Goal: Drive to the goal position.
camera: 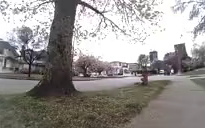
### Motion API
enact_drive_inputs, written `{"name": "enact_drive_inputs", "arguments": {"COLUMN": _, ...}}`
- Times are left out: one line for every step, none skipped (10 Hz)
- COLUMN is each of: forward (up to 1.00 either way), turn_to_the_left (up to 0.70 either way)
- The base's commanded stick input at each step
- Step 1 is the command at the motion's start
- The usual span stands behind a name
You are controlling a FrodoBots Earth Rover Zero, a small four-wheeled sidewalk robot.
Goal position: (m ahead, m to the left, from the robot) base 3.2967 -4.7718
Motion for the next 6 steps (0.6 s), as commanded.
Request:
{"name": "enact_drive_inputs", "arguments": {"forward": 0.00, "turn_to_the_left": -1.00}}
{"name": "enact_drive_inputs", "arguments": {"forward": 0.00, "turn_to_the_left": -1.00}}
{"name": "enact_drive_inputs", "arguments": {"forward": 0.00, "turn_to_the_left": -1.00}}
{"name": "enact_drive_inputs", "arguments": {"forward": 0.00, "turn_to_the_left": -0.99}}
{"name": "enact_drive_inputs", "arguments": {"forward": 0.00, "turn_to_the_left": -0.50}}
{"name": "enact_drive_inputs", "arguments": {"forward": 0.00, "turn_to_the_left": 0.00}}
